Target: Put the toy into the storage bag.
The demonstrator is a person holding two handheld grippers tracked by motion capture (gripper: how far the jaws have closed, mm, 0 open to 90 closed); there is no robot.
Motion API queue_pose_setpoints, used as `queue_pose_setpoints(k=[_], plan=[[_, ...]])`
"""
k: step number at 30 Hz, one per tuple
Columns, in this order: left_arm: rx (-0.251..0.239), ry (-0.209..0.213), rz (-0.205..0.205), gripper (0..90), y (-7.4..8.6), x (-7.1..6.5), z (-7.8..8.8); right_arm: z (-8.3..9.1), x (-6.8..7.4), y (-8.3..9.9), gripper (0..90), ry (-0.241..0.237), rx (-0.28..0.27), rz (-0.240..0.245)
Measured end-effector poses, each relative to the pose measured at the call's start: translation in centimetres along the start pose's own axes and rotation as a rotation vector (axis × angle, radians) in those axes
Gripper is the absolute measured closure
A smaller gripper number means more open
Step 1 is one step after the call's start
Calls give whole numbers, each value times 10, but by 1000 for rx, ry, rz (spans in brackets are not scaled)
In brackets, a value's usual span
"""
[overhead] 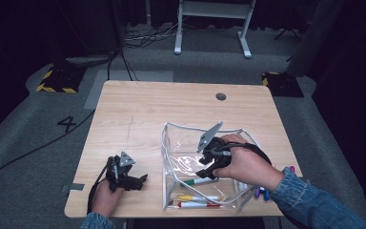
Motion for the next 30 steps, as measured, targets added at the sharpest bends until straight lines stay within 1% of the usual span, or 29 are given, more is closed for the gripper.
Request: queue_pose_setpoints(k=[2,4,6,12,15,19,22,30], plan=[[0,0,0,0,0,0,0,13,-1,-2,530,19,-47,-10],[1,0,0,0,0,0,0,24,-2,1,526,37,-75,-15],[0,0,0,0,0,0,0,36,-3,5,524,55,-108,-31],[0,1,3,0,0,0,0,75,-13,27,524,113,-212,-94],[3,1,6,0,0,-1,0,92,-20,44,518,143,-259,-137],[2,1,8,0,0,-1,0,107,-28,65,522,177,-300,-190],[2,1,7,0,0,-1,0,116,-34,81,528,187,-333,-228],[2,1,6,0,0,-1,0,139,-51,126,530,234,-395,-331]])
Point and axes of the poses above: each handheld gripper's, and its own axes: z roughly backward along the jaws, y roughly out of its underside, x roughly to its left, the point moved 10 cm from there along -z, roughly forward along the jaws, and after that the axes turned 14 degrees about -y, right-handed, at the moved point
